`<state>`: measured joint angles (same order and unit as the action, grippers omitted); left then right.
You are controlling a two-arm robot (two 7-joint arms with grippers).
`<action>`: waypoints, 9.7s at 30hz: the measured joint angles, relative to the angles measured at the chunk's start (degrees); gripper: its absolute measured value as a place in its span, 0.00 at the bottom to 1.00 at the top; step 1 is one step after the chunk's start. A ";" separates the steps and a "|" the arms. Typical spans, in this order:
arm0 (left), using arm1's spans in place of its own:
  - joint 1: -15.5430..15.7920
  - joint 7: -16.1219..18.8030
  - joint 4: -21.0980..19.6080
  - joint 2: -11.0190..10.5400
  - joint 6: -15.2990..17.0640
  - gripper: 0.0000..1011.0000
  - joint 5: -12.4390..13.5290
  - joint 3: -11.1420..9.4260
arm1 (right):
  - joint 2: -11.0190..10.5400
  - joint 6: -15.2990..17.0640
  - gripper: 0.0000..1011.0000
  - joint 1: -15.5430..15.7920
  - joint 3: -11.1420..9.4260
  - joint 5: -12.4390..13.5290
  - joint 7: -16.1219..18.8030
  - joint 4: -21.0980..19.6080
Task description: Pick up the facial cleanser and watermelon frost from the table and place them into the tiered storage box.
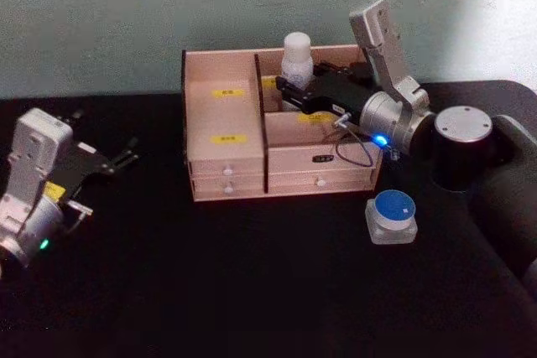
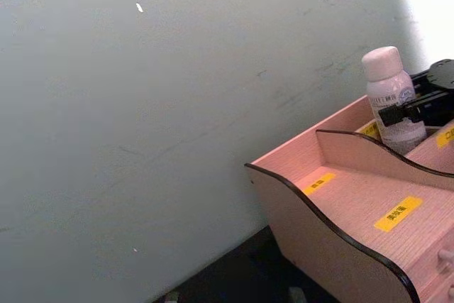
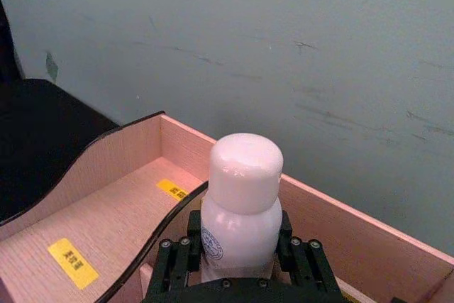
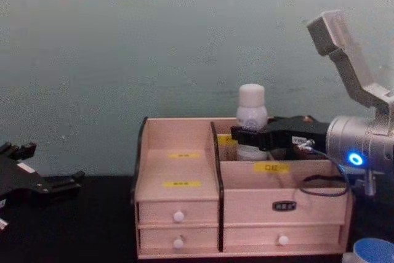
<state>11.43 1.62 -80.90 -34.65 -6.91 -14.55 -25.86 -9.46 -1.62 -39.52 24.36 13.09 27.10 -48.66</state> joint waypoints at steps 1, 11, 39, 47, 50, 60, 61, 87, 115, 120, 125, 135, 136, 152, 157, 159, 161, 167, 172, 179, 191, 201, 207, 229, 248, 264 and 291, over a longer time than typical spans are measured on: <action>0.00 0.00 0.00 0.00 0.00 0.99 0.00 0.00 | 0.00 0.01 0.58 0.00 0.00 0.00 0.00 -0.01; 0.00 0.00 0.00 0.00 0.00 0.99 0.00 0.00 | -0.08 0.05 0.64 0.05 0.03 0.01 -0.11 -0.06; 0.00 0.00 0.00 0.00 0.00 0.99 0.00 0.00 | -1.72 0.77 0.99 2.98 -1.10 0.09 -1.28 -6.72; 0.00 0.00 0.00 0.00 0.00 0.99 0.00 0.00 | -3.79 2.26 0.99 6.26 -3.12 1.37 -2.45 -14.27; 0.00 0.00 0.00 0.00 0.00 0.99 0.00 0.00 | -5.19 3.33 0.99 8.18 -4.33 2.43 -2.65 -18.20; 0.00 0.00 0.00 0.00 0.00 0.99 0.00 0.00 | -12.74 7.98 0.99 18.04 -8.62 7.77 -2.00 -33.14; 0.00 0.00 0.00 0.00 0.00 0.99 0.01 0.00 | -12.74 7.98 0.99 18.04 -8.62 7.77 -2.00 -33.14; 0.00 0.00 0.00 0.00 0.00 0.99 0.00 0.00 | -28.04 5.03 0.99 41.93 -14.89 15.57 0.79 -47.85; 0.00 0.00 0.00 0.00 0.00 0.99 0.00 0.00 | -27.13 5.77 0.99 39.80 -9.49 11.74 0.23 -41.40; 0.00 0.00 0.00 0.00 0.00 0.99 0.01 0.00 | -26.65 6.39 0.99 38.79 -8.89 11.54 0.43 -40.20; 0.00 0.00 0.00 0.00 0.00 0.99 0.00 0.00 | -26.46 7.04 0.99 38.14 -8.38 11.51 0.71 -39.61; 0.00 0.00 0.00 0.00 0.00 0.99 0.00 0.00 | -26.50 8.66 0.99 37.06 -7.53 11.60 0.95 -39.05; 0.00 0.00 0.00 0.00 0.00 0.99 0.00 0.00 | -26.47 8.80 0.99 36.89 -7.41 11.58 0.89 -38.93; 0.00 0.00 0.00 0.00 0.00 0.99 0.00 0.00 | -25.62 9.69 0.99 35.10 -6.21 10.96 0.52 -37.02; 0.00 0.00 0.00 0.00 0.00 0.99 0.00 0.00 | -25.44 9.88 0.99 34.88 -6.12 11.02 0.51 -36.74; 0.00 0.00 0.00 0.00 0.00 0.99 0.00 0.00 | -25.37 9.91 0.99 34.81 -6.11 11.06 0.50 -36.62; 0.00 0.00 0.00 0.00 0.00 0.99 0.00 0.00 | -25.32 9.93 0.99 34.77 -6.11 11.10 0.43 -36.57; 0.00 0.00 0.00 0.00 0.00 0.99 0.00 0.00 | -25.16 9.97 0.99 34.58 -6.12 11.21 0.23 -36.21; 0.00 0.00 0.00 0.00 0.00 0.99 0.00 0.00 | -24.99 10.15 0.99 34.38 -6.11 11.29 0.11 -36.03; 0.00 0.00 0.00 0.00 0.00 0.99 0.00 0.00 | -24.81 10.37 0.99 34.16 -6.01 11.41 0.04 -35.76; 0.00 0.00 0.00 0.00 0.00 0.99 0.00 0.00 | -24.70 10.84 0.99 33.89 -5.91 11.73 0.01 -35.57; 0.00 0.00 0.00 0.00 0.00 0.99 0.00 0.00 | -24.71 10.84 0.99 33.89 -5.92 11.73 0.04 -35.57; 0.00 0.00 0.00 0.00 0.00 0.99 0.00 0.00 | -24.74 10.83 0.99 33.92 -5.94 11.71 0.04 -35.59; 0.00 0.00 0.00 0.00 0.00 0.99 0.00 0.00 | -24.73 10.73 0.70 33.95 -5.97 11.71 0.04 -35.63; 0.00 0.00 0.00 0.00 0.00 0.99 0.00 0.00 | -24.71 9.36 0.70 34.22 -6.35 11.66 0.13 -36.30; 0.00 0.00 -0.01 0.00 0.00 0.99 0.00 0.00 | -26.43 10.29 0.70 33.80 -5.56 15.05 3.30 -41.57; 0.00 0.00 0.00 0.00 0.00 0.99 0.00 0.00 | -22.08 10.35 0.70 20.94 3.95 14.32 6.64 -38.27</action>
<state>11.43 1.62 -80.90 -34.64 -6.91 -14.55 -25.86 -31.54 8.73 -18.57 28.31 27.41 33.73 -86.93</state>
